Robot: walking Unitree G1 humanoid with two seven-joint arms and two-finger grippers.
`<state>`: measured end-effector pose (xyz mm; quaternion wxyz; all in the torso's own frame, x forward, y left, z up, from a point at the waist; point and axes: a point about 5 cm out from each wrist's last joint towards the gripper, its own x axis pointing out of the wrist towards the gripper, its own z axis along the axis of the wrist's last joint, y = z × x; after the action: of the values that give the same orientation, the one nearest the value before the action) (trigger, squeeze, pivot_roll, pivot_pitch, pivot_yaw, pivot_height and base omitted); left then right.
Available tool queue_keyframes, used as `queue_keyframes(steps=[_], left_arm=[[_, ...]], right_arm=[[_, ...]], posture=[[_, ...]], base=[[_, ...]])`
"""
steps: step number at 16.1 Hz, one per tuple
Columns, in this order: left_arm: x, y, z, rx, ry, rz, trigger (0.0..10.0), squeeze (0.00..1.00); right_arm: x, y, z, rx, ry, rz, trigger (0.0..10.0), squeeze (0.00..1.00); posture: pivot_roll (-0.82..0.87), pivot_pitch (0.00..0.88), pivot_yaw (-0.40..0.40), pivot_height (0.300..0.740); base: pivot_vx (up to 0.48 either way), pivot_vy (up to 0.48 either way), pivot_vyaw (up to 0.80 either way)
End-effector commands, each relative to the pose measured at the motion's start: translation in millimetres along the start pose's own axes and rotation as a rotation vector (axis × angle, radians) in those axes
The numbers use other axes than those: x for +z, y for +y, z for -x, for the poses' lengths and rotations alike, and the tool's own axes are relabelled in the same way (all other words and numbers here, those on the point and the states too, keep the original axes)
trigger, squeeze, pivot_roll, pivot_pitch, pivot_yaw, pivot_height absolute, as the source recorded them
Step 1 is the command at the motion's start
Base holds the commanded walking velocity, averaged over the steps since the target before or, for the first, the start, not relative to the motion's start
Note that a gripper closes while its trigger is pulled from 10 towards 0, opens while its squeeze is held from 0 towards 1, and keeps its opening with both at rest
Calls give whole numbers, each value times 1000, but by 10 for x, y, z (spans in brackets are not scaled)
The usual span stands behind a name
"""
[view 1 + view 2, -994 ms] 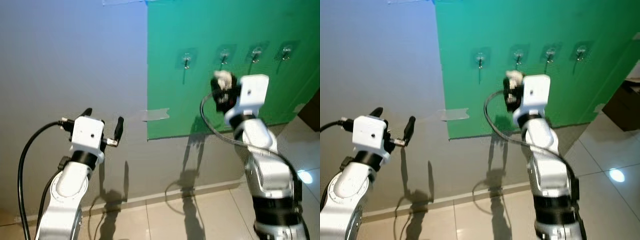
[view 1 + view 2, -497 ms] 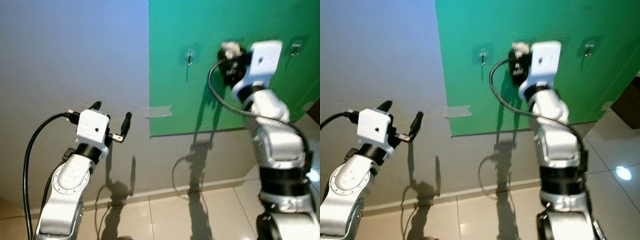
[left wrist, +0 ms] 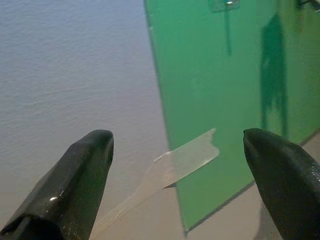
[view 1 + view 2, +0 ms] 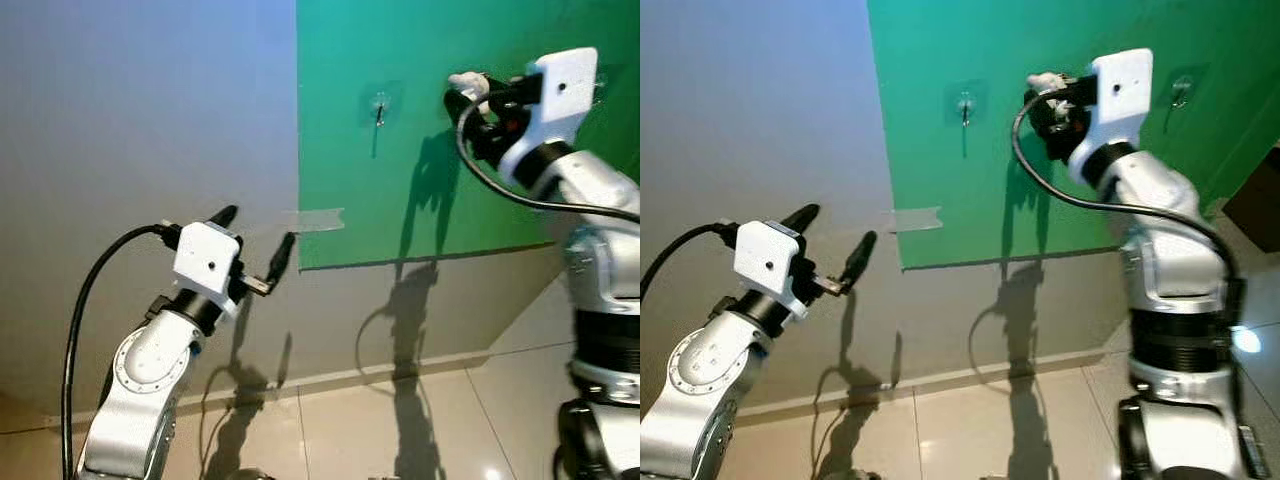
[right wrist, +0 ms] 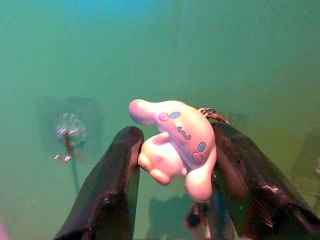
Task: Hang keys on a hook
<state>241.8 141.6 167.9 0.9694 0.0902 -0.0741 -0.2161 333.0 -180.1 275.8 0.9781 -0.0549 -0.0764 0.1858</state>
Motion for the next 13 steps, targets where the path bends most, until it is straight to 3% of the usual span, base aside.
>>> queue_keyframes(steps=[1, 3, 6, 13], left_arm=[[46, -52, 4, -47, -11, 11, 10000, 0], [54, -64, -2, -65, -12, 8, 10000, 0], [68, -78, -8, -90, -18, 14, 10000, 0], [92, -98, -5, -121, -25, 14, 10000, 0]], right_arm=[[146, -25, 51, 72, -39, 5, 10000, 0], [180, -103, 94, 110, -42, -6, 10000, 0], [237, -316, 162, 184, -42, -102, 10000, 0], [312, -449, 100, 286, -63, -197, 10000, 0]], posture=[[27, 69, -10, 740], [24, 69, -5, 740], [20, 61, 2, 740], [22, 51, 6, 740]], base=[[0, 0, 0], [0, 0, 0], [0, 0, 0], [0, 0, 0]])
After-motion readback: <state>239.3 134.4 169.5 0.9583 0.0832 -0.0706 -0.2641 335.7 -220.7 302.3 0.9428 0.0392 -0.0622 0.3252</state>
